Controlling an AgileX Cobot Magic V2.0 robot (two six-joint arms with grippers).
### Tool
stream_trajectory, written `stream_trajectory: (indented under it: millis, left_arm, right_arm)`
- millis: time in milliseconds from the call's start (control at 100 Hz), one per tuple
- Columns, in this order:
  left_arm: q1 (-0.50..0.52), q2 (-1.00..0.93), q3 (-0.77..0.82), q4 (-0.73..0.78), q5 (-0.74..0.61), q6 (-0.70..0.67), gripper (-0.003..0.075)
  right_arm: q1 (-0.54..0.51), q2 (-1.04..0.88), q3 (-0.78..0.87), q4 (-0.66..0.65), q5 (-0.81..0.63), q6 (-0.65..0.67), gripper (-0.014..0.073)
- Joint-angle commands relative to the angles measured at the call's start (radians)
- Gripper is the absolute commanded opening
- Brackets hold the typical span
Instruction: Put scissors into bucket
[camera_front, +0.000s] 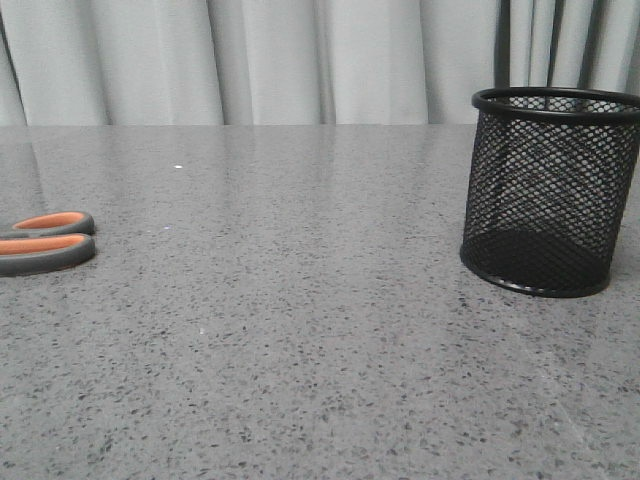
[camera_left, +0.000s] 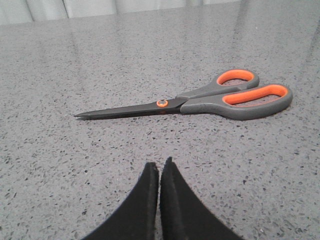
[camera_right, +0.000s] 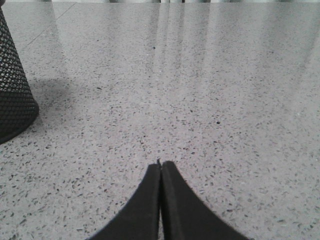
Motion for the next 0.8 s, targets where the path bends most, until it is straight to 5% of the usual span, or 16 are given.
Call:
stream_trajectory:
  millis: [0, 660, 790]
  left_arm:
    - [0.003, -0.028, 0.046, -0.001, -0.052, -0.011, -0.0020]
    - [0.003, -0.028, 0.046, -0.001, -0.052, -0.011, -0.0020]
    - [0.003, -0.028, 0.046, 0.163, -0.041, -0.011, -0.0020]
  right_arm:
    - [-0.004, -0.020, 0.010, 0.000, -0.033, -0.002, -0.0051]
    - [-0.004, -0.020, 0.010, 0.000, -0.033, -0.002, -0.0051]
    - [-0.004, -0.020, 0.010, -0.019, -0.036, -0.002, -0.0051]
